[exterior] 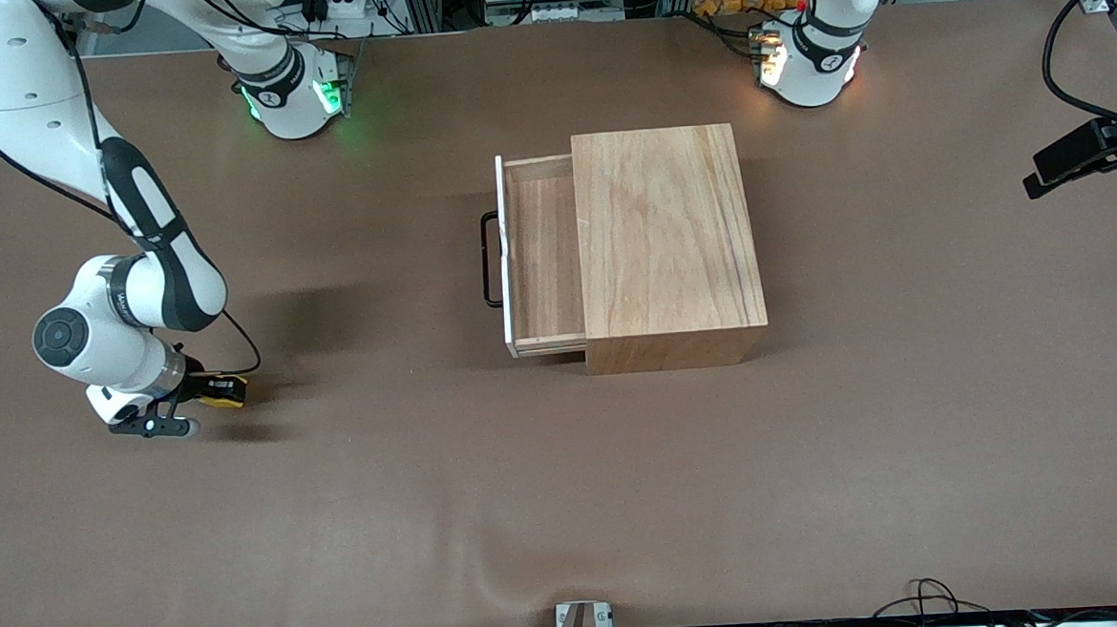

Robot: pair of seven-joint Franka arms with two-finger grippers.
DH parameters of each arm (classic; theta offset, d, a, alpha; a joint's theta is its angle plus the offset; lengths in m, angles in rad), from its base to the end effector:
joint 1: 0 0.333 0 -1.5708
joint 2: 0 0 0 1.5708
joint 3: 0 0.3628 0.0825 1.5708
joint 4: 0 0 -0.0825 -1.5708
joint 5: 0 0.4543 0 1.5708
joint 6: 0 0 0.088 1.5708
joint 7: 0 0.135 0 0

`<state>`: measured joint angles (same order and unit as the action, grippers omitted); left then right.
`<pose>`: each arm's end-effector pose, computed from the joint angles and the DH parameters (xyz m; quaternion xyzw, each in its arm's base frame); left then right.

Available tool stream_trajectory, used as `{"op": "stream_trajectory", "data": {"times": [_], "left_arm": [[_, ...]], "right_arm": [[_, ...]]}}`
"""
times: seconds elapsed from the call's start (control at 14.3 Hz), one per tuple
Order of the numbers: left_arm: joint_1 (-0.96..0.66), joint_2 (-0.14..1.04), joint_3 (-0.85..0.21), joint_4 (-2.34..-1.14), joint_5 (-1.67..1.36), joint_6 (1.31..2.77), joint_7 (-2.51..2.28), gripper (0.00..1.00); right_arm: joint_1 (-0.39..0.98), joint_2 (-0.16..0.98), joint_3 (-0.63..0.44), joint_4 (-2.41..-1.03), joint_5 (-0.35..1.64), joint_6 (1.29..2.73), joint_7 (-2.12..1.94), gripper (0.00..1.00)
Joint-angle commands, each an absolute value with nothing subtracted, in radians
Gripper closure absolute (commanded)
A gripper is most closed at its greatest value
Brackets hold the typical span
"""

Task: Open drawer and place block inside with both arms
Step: 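Reach the right gripper to the yellow cube and grasp it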

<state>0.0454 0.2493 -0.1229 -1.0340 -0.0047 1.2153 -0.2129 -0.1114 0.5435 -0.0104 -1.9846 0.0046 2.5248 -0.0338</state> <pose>0.6587 -0.0373 0.7325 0.9970 0.0682 -0.0352 0.0124 0.6698 -0.0820 0.1416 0.9990 -0.0451 -0.0017 0.0012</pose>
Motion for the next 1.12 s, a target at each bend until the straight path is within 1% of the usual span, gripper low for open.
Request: {"op": "stream_trajectory", "data": {"times": [0.0, 0.21, 0.35, 0.49, 0.63, 0.77, 0.91, 1.05], "left_arm": [[0.063, 0.232, -0.120, -1.043, -0.011, 1.224, -0.193, 0.00], [0.066, 0.229, -0.109, -1.040, 0.000, 1.224, -0.193, 0.00], [0.069, 0.226, -0.107, -1.040, 0.009, 1.224, -0.193, 0.00], [0.075, 0.227, -0.107, -1.040, 0.011, 1.224, -0.195, 0.00], [0.077, 0.230, -0.109, -1.043, 0.009, 1.224, -0.193, 0.00], [0.100, 0.229, -0.110, -1.051, 0.008, 1.221, -0.193, 0.00], [0.104, 0.213, -0.112, -1.083, 0.006, 1.218, -0.192, 0.00], [0.115, 0.169, -0.112, -1.152, 0.003, 1.224, -0.192, 0.00]], "right_arm": [[-0.114, 0.431, -0.003, -1.987, 0.009, 2.385, -0.026, 0.76], [-0.100, 0.306, 0.000, -1.976, 0.014, 2.203, -0.026, 0.76], [-0.054, 0.235, 0.002, -1.954, 0.014, 2.094, -0.026, 0.76], [0.024, 0.196, 0.000, -1.893, 0.023, 1.967, -0.022, 0.76], [0.107, 0.193, 0.000, -1.800, 0.058, 1.852, 0.033, 0.76], [0.199, 0.198, 0.000, -1.729, 0.069, 1.801, 0.116, 0.76], [0.289, 0.204, 0.000, -1.695, 0.071, 1.799, 0.176, 0.75], [0.389, 0.209, -0.002, -1.677, 0.090, 1.807, 0.237, 0.74]]}}
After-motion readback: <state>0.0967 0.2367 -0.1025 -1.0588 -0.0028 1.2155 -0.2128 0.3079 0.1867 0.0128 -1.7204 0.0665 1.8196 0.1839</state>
